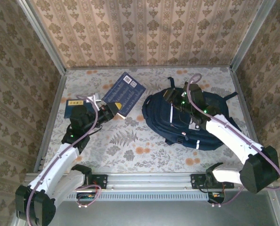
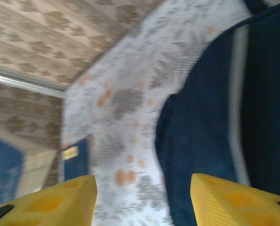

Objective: Pack books, pencil case, and school supplies into a backpack

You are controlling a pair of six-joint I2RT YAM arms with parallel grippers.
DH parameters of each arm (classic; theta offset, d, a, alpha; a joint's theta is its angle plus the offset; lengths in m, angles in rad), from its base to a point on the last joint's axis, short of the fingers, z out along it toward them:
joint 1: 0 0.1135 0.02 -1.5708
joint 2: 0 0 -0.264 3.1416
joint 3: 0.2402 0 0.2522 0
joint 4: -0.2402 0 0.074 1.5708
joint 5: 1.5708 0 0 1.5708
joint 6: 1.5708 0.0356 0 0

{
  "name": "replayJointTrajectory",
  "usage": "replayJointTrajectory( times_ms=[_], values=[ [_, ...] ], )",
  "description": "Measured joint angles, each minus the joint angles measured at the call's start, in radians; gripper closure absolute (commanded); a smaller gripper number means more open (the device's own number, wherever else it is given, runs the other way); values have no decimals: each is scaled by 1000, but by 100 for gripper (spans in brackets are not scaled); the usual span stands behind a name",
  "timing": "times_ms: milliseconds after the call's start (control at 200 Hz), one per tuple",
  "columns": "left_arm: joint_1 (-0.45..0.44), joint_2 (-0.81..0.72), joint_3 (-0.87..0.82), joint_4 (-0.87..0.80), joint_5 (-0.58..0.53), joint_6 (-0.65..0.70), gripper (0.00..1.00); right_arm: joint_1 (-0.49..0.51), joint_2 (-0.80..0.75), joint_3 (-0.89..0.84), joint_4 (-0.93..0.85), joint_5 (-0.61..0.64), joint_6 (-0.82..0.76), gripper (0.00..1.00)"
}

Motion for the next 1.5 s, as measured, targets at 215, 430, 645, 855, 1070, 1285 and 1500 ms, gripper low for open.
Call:
replayJointTrajectory(
  times_ms=[215, 430, 645, 855, 1070, 1285, 1500],
  values=[
    [22, -50, 22, -166, 5, 81, 100, -48, 200, 184, -220, 28, -98, 50],
    [42, -53, 76, -317, -1, 139, 100, -58, 384, 304, -305, -53, -154, 63],
    [62, -54, 88, -437, -13, 180, 100, -68, 425, 315, -310, -188, -223, 100],
    [75, -53, 140, -555, -34, 240, 100, -71, 323, 293, -351, -311, -362, 100],
    [81, -18, 153, -588, 0, 260, 100, -107, 119, 259, -430, -489, -491, 100],
    [81, 77, 133, -527, 175, 197, 100, -240, -13, 162, -351, -724, -471, 100],
    [34, 130, 89, -371, 323, 75, 100, -258, -4, 139, -285, -843, -413, 100]
  ],
)
